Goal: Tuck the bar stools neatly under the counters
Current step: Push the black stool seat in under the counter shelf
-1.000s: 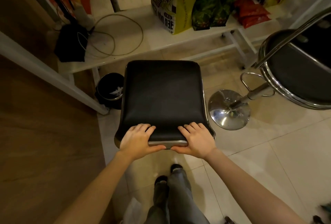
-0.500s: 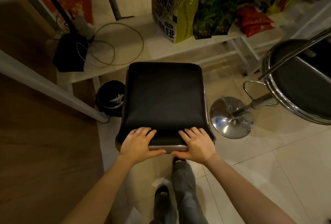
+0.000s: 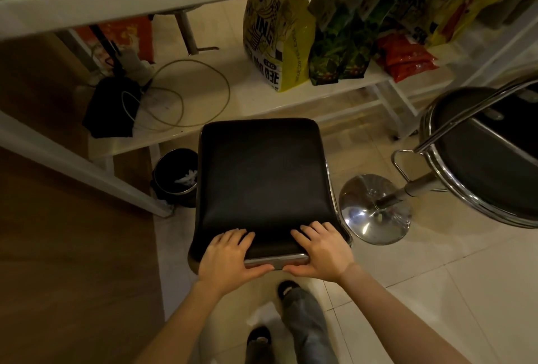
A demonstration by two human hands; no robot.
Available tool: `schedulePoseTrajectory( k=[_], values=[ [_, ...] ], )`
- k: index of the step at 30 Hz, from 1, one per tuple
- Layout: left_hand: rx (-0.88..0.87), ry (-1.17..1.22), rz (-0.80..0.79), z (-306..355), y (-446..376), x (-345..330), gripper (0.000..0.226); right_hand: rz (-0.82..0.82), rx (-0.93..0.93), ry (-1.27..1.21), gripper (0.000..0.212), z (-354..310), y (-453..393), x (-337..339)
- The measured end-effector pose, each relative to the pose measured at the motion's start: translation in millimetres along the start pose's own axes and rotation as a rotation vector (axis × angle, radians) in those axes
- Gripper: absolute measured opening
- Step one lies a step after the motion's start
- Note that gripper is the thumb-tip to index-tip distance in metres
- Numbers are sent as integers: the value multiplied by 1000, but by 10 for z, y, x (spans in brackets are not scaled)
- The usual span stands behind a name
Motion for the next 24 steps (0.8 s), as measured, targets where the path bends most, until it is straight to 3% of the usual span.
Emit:
schedulePoseTrajectory(
  k=[24],
  values=[
    [309,71,-16,767,-337,-105,92,-141,267,3,89,930,-270,137]
  ],
)
Point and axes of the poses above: each hand's wrist, its own y-axis away from the middle knuckle, its own x-axis out of the back of the hand, z = x × y, the point moved 1 cm from there along -y, towards the middle knuckle, and after that the axes turned 2 degrees about -x, right-handed, at the moved point
